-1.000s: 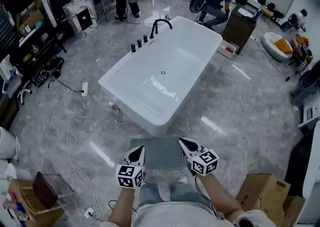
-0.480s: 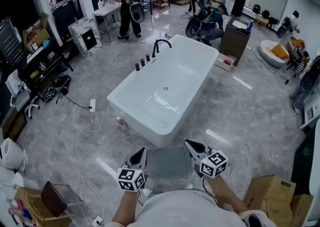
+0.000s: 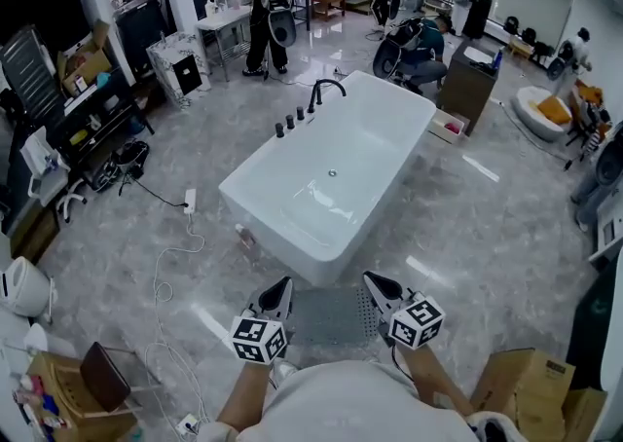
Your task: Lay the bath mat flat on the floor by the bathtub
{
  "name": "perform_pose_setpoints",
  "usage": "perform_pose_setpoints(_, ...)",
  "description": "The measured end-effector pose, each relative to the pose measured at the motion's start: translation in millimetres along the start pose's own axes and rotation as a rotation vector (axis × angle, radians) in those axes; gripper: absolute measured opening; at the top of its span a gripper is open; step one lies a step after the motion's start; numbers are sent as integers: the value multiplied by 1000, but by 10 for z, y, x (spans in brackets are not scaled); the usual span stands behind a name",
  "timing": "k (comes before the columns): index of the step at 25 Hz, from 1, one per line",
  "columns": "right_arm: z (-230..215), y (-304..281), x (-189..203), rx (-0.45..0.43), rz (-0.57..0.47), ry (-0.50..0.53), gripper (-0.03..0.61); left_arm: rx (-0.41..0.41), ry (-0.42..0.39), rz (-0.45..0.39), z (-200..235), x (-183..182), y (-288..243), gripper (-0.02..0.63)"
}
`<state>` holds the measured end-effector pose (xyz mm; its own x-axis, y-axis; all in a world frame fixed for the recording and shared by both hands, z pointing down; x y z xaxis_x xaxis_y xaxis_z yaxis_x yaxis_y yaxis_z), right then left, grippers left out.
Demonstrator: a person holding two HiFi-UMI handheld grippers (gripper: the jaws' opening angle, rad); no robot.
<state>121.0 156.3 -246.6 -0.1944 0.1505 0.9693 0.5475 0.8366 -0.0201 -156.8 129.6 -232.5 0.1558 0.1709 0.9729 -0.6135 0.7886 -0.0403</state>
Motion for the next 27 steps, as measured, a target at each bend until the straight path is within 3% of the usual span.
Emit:
perform_pose_setpoints(7,-11,-59,-46,-10,7,59,26,-8,1,-13,39,-47,-33,17)
perform_pose_setpoints(27,9,63,-159,36,-37,78,26,21,-6,-29,3,-142,25,17)
Point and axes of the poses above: the fingertips, and each gripper's own axes: y backward along the fingers, z to its left, x out of its underside, the point moved 9 cm from there along y, backward along the fingers, and after that the axes turned 9 degrees about -z, right-handed, at the moved point
